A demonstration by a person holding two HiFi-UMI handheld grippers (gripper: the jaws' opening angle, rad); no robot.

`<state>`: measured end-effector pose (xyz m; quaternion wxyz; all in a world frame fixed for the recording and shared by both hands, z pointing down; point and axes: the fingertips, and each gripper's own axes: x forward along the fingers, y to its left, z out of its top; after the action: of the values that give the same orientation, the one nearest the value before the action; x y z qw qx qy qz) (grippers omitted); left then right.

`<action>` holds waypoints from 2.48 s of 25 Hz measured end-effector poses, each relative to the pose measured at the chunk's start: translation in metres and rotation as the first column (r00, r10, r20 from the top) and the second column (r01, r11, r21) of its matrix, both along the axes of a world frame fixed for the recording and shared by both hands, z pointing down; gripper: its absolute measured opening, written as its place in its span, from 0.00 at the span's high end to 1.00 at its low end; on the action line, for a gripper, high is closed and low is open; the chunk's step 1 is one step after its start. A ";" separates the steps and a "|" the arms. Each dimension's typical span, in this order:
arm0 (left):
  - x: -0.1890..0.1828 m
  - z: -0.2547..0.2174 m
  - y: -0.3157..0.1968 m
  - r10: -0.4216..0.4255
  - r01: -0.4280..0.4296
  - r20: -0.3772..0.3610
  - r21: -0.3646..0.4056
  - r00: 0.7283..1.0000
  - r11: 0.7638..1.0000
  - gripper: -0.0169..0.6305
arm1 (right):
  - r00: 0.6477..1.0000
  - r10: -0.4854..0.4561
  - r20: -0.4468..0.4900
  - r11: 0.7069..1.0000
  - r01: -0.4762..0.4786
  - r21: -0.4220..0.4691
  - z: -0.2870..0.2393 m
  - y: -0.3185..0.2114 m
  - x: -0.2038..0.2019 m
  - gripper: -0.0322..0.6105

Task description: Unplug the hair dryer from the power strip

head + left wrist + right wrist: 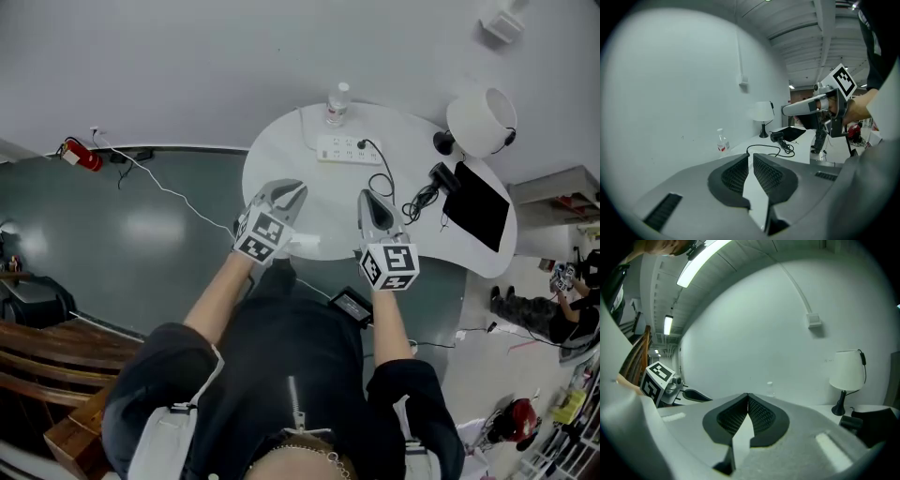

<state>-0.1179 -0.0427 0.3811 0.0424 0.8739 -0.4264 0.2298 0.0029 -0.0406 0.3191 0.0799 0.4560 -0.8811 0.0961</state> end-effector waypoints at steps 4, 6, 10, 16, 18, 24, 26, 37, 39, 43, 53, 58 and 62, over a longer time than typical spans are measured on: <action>-0.001 0.002 -0.037 0.066 -0.066 -0.005 -0.006 0.998 0.998 0.91 | 0.998 0.055 -0.011 0.998 -0.055 -0.008 0.001 -0.033 -0.009 0.94; -0.001 0.003 -0.052 0.089 -0.089 -0.011 -0.010 0.996 0.996 0.91 | 0.997 0.080 -0.014 0.997 -0.081 -0.014 0.001 -0.045 -0.008 0.94; 0.007 0.006 -0.070 0.122 -0.122 -0.014 -0.021 0.992 0.992 0.91 | 0.993 0.117 -0.012 0.993 -0.117 -0.019 0.001 -0.059 -0.002 0.94; 0.019 0.009 -0.083 0.128 -0.129 -0.007 -0.024 0.992 0.991 0.91 | 0.991 0.133 -0.005 0.991 -0.133 -0.012 0.001 -0.073 0.012 0.94; 0.020 0.009 -0.088 0.126 -0.126 0.000 -0.026 0.992 0.992 0.91 | 0.992 0.129 -0.005 0.992 -0.129 -0.012 0.001 -0.080 0.014 0.94; 0.025 0.015 -0.102 0.149 -0.147 0.022 -0.044 0.989 0.988 0.91 | 0.993 0.121 0.008 0.992 -0.121 -0.028 0.005 -0.094 0.017 0.94; 0.027 0.021 -0.106 0.161 -0.158 0.040 -0.054 0.986 0.986 0.91 | 0.992 0.124 0.011 0.992 -0.123 -0.040 0.010 -0.096 0.019 0.94; 0.039 0.052 -0.136 0.353 -0.335 0.195 -0.117 0.915 0.935 0.72 | 0.991 0.132 0.034 0.985 -0.127 -0.114 0.043 -0.101 0.028 0.94; 0.038 0.062 -0.139 0.402 -0.379 0.232 -0.139 0.886 0.915 0.63 | 0.990 0.134 0.039 0.984 -0.128 -0.126 0.048 -0.101 0.027 0.94; 0.041 0.076 -0.144 0.474 -0.450 0.247 -0.149 0.845 0.881 0.46 | 0.990 0.138 0.043 0.980 -0.129 -0.154 0.061 -0.098 0.025 0.94; 0.059 0.105 -0.162 0.566 -0.526 0.253 -0.211 0.785 0.824 0.38 | 0.985 0.166 0.044 0.972 -0.156 -0.177 0.080 -0.100 0.031 0.94; 0.064 0.116 -0.171 0.579 -0.522 0.249 -0.261 0.776 0.812 0.38 | 0.983 0.180 0.045 0.967 -0.169 -0.193 0.087 -0.099 0.034 0.94; 0.067 0.130 -0.172 0.613 -0.537 0.241 -0.313 0.753 0.783 0.38 | 0.982 0.182 0.047 0.963 -0.169 -0.208 0.094 -0.099 0.033 0.94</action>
<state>-0.0513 -0.2151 0.5111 -0.0048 0.9008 -0.1072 0.4208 0.0360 -0.1397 0.4131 0.0883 0.5184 -0.8250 0.2071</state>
